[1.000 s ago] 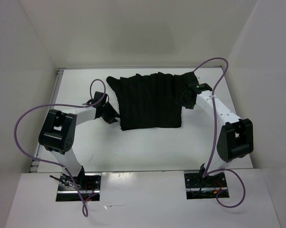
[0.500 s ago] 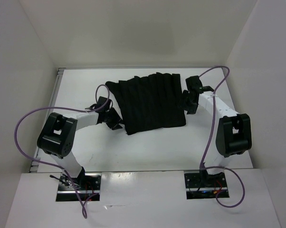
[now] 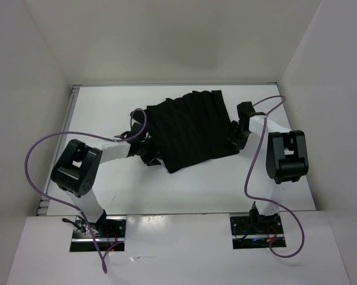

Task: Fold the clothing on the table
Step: Flatten the skirt out

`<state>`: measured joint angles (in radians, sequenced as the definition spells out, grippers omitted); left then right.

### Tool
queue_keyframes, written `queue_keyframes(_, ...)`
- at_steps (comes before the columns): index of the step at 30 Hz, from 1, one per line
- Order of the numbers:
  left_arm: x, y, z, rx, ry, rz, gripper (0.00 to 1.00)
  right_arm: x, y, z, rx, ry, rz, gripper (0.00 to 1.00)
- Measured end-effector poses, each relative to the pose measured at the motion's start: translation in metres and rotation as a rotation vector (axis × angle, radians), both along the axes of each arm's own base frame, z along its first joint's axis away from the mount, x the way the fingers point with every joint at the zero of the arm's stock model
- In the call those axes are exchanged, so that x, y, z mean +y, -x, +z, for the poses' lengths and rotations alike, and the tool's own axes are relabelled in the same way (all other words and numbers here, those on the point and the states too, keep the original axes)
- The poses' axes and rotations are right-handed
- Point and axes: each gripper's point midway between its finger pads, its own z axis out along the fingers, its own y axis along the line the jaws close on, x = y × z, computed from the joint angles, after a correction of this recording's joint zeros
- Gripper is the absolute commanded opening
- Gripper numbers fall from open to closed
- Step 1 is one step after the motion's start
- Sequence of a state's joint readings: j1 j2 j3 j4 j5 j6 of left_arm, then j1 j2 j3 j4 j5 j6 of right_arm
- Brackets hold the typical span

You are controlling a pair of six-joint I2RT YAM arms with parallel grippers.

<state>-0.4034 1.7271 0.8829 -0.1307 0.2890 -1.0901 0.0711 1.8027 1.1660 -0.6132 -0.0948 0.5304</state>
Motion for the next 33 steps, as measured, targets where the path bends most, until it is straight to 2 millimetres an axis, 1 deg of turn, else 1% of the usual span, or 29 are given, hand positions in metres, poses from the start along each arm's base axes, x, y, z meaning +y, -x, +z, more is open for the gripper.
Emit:
queue_keyframes(5, -0.003, -0.001, -0.001, 0.014, 0.013, 0.005, 0.44, -0.005, -0.002, 0.002, -0.009, 0.011, -0.012, 0.54)
queue_keyframes(8, -0.007, -0.002, -0.001, 0.016, 0.030, -0.004, 0.42, -0.016, -0.005, 0.010, -0.038, 0.034, -0.043, 0.54)
queue_keyframes(12, -0.017, -0.005, -0.004, 0.017, 0.059, -0.020, 0.31, -0.035, -0.011, 0.029, -0.097, 0.069, -0.093, 0.54)
queue_keyframes(13, -0.020, -0.007, -0.004, 0.019, 0.067, -0.020, 0.20, -0.038, -0.012, 0.032, -0.107, 0.074, -0.099, 0.54)
queue_keyframes(16, -0.028, -0.010, -0.008, 0.022, 0.089, -0.029, 0.01, -0.044, -0.014, 0.035, -0.119, 0.090, -0.115, 0.54)
queue_keyframes(19, -0.033, -0.014, -0.007, 0.014, 0.101, -0.042, 0.00, -0.047, -0.014, 0.034, -0.117, 0.098, -0.122, 0.54)
queue_keyframes(21, -0.031, -0.017, -0.007, 0.009, 0.098, -0.039, 0.00, -0.048, -0.014, 0.034, -0.118, 0.098, -0.125, 0.54)
queue_keyframes(22, -0.029, -0.019, -0.007, 0.010, 0.098, -0.034, 0.00, -0.048, -0.014, 0.034, -0.117, 0.097, -0.126, 0.54)
queue_keyframes(24, -0.018, -0.025, -0.007, 0.008, 0.088, -0.013, 0.00, -0.047, -0.014, 0.034, -0.118, 0.091, -0.123, 0.54)
queue_keyframes(27, 0.015, -0.048, -0.005, -0.009, 0.042, 0.056, 0.00, -0.045, -0.014, 0.032, -0.110, 0.077, -0.114, 0.54)
queue_keyframes(30, 0.043, -0.065, -0.004, -0.037, -0.024, 0.105, 0.00, -0.042, -0.013, 0.025, -0.093, 0.062, -0.105, 0.54)
queue_keyframes(31, 0.049, -0.067, -0.003, -0.043, -0.046, 0.116, 0.00, -0.041, -0.013, 0.022, -0.086, 0.058, -0.102, 0.54)
queue_keyframes(33, 0.053, -0.066, -0.003, -0.047, -0.071, 0.110, 0.00, -0.038, -0.013, 0.015, -0.070, 0.045, -0.095, 0.54)
